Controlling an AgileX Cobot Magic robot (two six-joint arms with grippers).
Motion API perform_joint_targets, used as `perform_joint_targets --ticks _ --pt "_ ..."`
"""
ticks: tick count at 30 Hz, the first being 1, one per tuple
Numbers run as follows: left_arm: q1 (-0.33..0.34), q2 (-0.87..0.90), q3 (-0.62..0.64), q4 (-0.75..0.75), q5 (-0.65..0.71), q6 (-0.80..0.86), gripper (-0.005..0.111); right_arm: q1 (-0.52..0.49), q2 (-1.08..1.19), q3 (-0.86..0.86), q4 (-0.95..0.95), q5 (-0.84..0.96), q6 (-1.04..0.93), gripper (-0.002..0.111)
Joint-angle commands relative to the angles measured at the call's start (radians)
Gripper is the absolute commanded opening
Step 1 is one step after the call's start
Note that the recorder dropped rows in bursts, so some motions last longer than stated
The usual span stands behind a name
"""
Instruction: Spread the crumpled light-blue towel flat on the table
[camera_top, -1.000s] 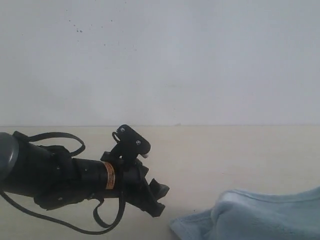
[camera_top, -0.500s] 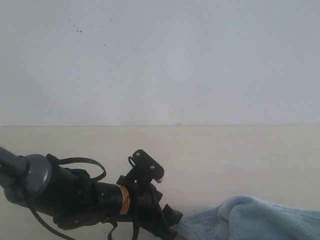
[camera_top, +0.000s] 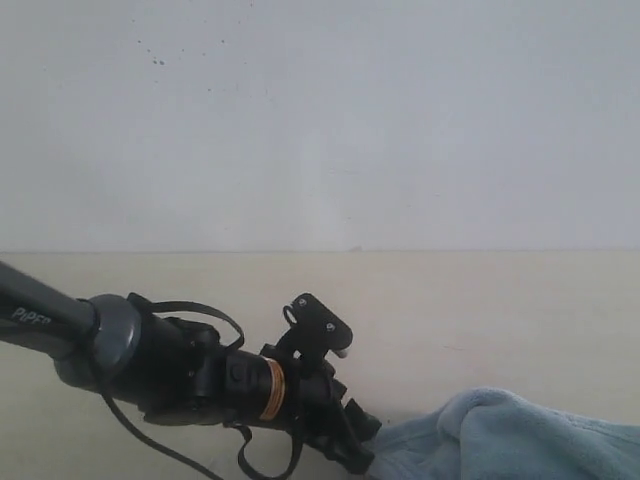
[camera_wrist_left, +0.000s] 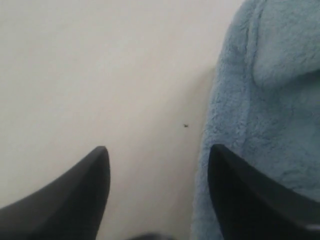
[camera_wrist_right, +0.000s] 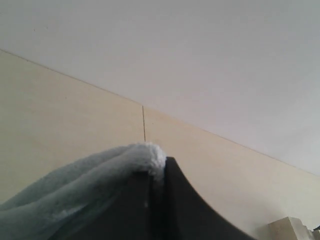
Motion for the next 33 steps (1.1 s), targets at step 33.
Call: perform_joint_targets --ticks 33 --pt "-0.032 0.038 -0.165 0.567 0.221 -0.675 0.050 0.003 -0.001 -0.006 0.042 -0.028 -0.023 0.000"
